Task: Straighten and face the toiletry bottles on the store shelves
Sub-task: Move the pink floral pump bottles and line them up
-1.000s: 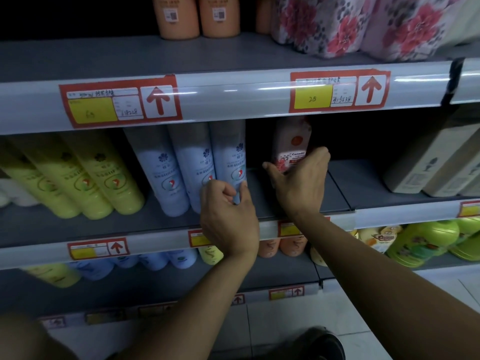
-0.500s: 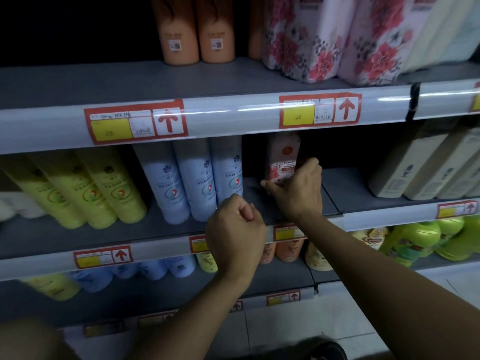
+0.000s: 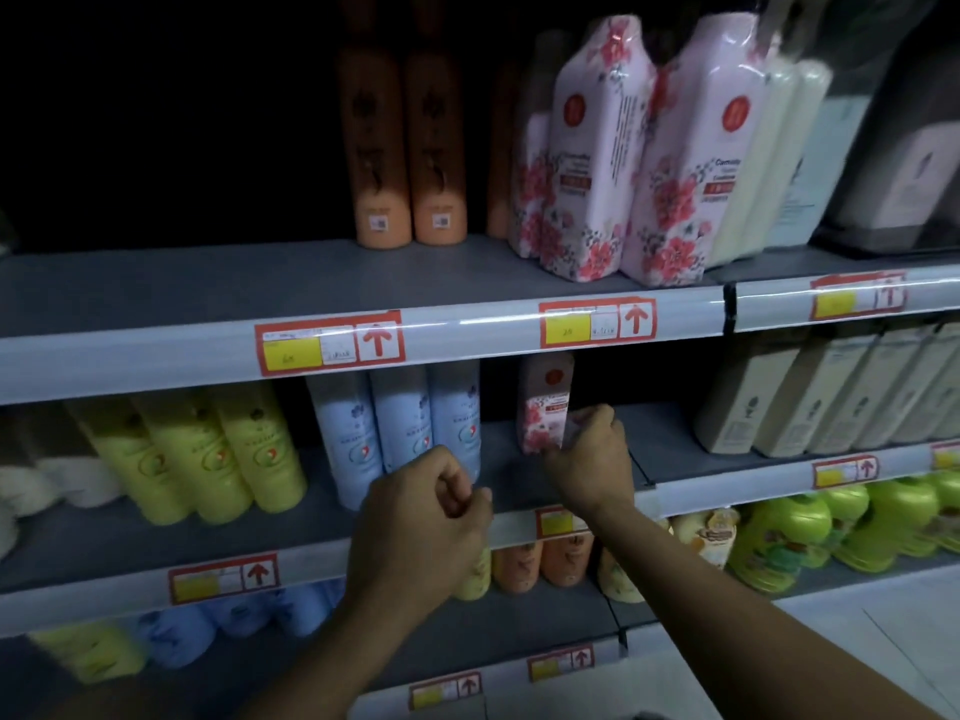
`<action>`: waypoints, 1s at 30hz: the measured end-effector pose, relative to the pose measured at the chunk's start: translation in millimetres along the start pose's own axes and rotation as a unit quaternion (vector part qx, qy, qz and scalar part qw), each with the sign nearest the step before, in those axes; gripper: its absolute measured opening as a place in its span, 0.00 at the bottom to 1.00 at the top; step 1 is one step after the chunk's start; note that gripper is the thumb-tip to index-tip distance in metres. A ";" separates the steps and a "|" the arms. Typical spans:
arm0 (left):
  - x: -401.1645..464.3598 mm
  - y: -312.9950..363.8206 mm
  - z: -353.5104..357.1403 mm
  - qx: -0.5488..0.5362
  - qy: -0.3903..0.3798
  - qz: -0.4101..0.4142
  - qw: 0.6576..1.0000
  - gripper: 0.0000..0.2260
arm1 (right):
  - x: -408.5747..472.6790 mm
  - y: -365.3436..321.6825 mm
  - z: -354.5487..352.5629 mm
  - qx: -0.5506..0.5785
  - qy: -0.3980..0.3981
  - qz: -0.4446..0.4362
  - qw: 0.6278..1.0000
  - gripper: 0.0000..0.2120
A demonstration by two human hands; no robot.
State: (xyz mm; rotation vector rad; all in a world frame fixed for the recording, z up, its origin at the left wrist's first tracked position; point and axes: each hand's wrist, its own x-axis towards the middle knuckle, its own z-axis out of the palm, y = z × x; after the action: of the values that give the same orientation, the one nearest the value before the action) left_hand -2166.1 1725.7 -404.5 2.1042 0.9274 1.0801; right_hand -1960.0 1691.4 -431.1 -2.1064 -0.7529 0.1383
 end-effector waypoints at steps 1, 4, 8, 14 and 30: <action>3.0 1.2 -2.9 -0.007 0.001 0.003 1.000 0.14 | 0.6 3.7 -3.0 0.004 -0.003 -0.003 1.000 0.19; 13.1 8.5 -5.4 -0.025 0.010 0.023 0.999 0.11 | 14.6 14.2 -9.3 -0.022 -0.033 -0.023 0.999 0.06; 30.6 28.3 -1.0 -0.057 -0.001 0.044 0.997 0.10 | 33.7 17.5 -13.6 -0.027 -0.048 -0.062 0.997 0.03; 52.6 67.4 1.5 -0.076 0.006 0.104 0.992 0.10 | 33.1 8.5 -22.6 0.023 -0.004 -0.140 0.990 0.06; 95.7 147.2 -8.8 -0.098 0.056 0.071 0.991 0.10 | -5.3 -39.2 -159.6 0.115 0.158 -0.371 0.908 0.03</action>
State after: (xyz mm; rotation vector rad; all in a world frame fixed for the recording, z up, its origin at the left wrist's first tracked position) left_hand -2086.9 1717.5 -247.7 1.9888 0.6983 1.3174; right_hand -1925.4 1593.5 -303.6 -1.4472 -1.2102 -0.4949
